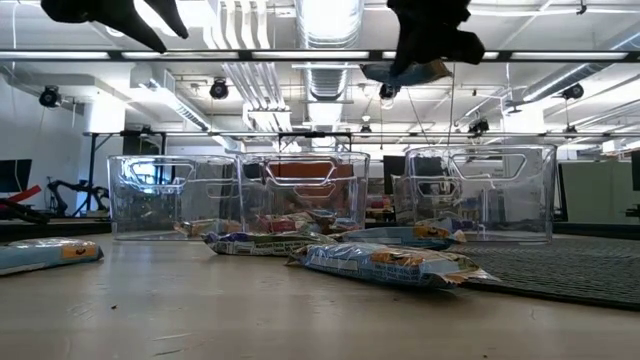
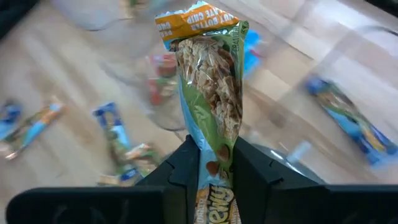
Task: Pick and place Granola Bars by type
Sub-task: Put the yellow granola bar into the left transparent bin
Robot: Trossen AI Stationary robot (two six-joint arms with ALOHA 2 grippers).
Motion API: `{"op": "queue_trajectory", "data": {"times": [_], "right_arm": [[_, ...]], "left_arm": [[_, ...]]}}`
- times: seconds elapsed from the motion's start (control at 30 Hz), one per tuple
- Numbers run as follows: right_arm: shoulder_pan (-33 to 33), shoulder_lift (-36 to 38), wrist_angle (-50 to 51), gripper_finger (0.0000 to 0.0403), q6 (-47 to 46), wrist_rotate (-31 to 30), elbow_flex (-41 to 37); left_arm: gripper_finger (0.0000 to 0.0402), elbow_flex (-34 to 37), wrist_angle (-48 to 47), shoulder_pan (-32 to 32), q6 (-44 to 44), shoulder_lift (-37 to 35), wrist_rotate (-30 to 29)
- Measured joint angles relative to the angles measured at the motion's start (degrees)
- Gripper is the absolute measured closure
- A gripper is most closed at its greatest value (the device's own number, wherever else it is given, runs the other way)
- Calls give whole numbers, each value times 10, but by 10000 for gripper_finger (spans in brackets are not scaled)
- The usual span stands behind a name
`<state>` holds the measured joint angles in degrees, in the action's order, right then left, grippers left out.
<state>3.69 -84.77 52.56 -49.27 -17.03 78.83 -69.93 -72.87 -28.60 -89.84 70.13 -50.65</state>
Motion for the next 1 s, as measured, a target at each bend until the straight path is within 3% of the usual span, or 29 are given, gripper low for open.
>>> {"op": "queue_trajectory", "data": {"times": [0.17, 0.43, 0.53, 0.73, 0.87, 1.0], "right_arm": [[22, -14, -106, 335, 92, 97, 0], [46, -66, -185, 335, 149, 272, 2], [51, -81, -187, 335, 153, 289, 3], [58, -85, -191, 335, 156, 307, 3], [58, -79, -196, 335, 161, 343, 3], [57, -79, -202, 335, 161, 383, 3]], "left_arm": [[227, 0, 46, 0, 70, 4, 6], [227, 0, 291, 3, 399, 6, 49], [227, 0, 335, 4, 494, 16, 52], [227, 0, 354, 2, 591, 54, 67], [227, 0, 373, -14, 775, 100, 98], [227, -1, 435, -19, 935, 144, 93]]}}
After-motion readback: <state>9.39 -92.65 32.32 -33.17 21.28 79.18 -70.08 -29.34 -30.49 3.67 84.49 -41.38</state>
